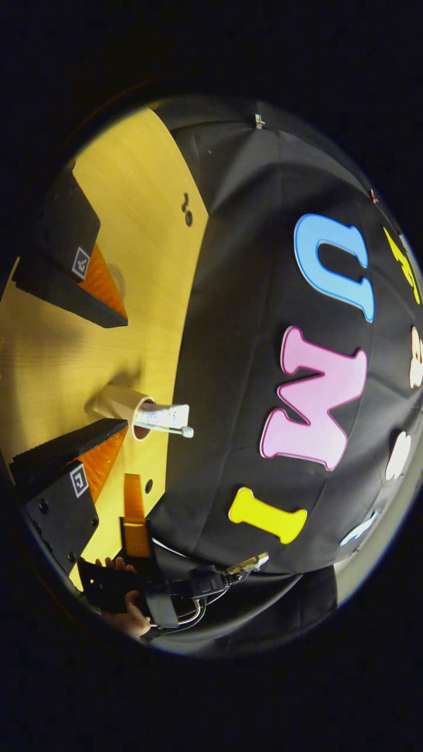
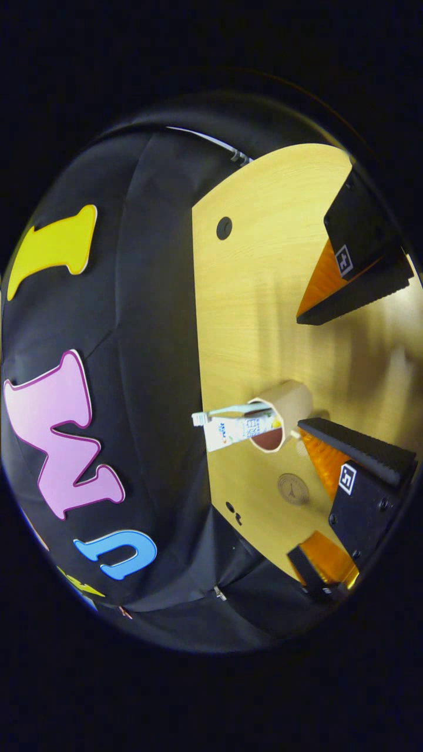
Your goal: Put the toothbrush and toothpaste on the desktop into the cup, then pick up the cup and place it on the coaster on the desktop.
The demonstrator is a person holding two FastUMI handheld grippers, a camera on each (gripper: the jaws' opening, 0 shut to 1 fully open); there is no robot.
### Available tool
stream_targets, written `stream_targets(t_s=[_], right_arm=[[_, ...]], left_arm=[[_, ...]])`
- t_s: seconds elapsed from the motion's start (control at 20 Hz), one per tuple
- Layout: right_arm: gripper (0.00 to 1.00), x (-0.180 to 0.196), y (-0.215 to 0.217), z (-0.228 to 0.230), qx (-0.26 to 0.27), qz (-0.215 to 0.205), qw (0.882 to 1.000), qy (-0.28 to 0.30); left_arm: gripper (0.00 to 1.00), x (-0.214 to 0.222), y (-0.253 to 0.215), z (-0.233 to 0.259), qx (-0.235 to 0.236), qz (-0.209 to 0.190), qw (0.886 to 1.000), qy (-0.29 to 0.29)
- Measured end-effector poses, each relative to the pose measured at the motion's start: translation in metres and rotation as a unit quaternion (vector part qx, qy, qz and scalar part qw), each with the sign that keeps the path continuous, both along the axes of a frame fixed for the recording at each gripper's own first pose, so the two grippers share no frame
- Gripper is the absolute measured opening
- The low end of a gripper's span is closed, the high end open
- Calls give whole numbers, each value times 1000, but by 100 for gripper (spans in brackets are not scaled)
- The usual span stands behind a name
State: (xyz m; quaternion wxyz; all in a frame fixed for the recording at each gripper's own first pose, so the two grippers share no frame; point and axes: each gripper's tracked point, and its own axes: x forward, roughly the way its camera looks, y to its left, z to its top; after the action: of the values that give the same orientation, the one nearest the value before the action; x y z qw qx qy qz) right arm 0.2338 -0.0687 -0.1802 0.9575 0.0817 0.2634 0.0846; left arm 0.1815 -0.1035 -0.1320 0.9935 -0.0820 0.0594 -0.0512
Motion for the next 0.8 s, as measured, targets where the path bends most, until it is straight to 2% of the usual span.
stream_targets(t_s=[0.25,0.4,0.55,0.65,0.8], right_arm=[[98,18,35,3,35,4,998,53],[98,24,44,-6,31,-2,995,96],[97,26,47,-21,32,-18,986,164],[97,34,50,-30,41,-33,980,190],[96,39,63,-45,28,-24,974,225]], left_arm=[[98,-41,42,-4,23,47,998,40],[98,-63,61,2,24,55,997,57],[98,-71,77,4,26,69,995,64],[98,-75,92,-1,31,87,993,79],[98,-84,104,-8,13,99,990,97]])
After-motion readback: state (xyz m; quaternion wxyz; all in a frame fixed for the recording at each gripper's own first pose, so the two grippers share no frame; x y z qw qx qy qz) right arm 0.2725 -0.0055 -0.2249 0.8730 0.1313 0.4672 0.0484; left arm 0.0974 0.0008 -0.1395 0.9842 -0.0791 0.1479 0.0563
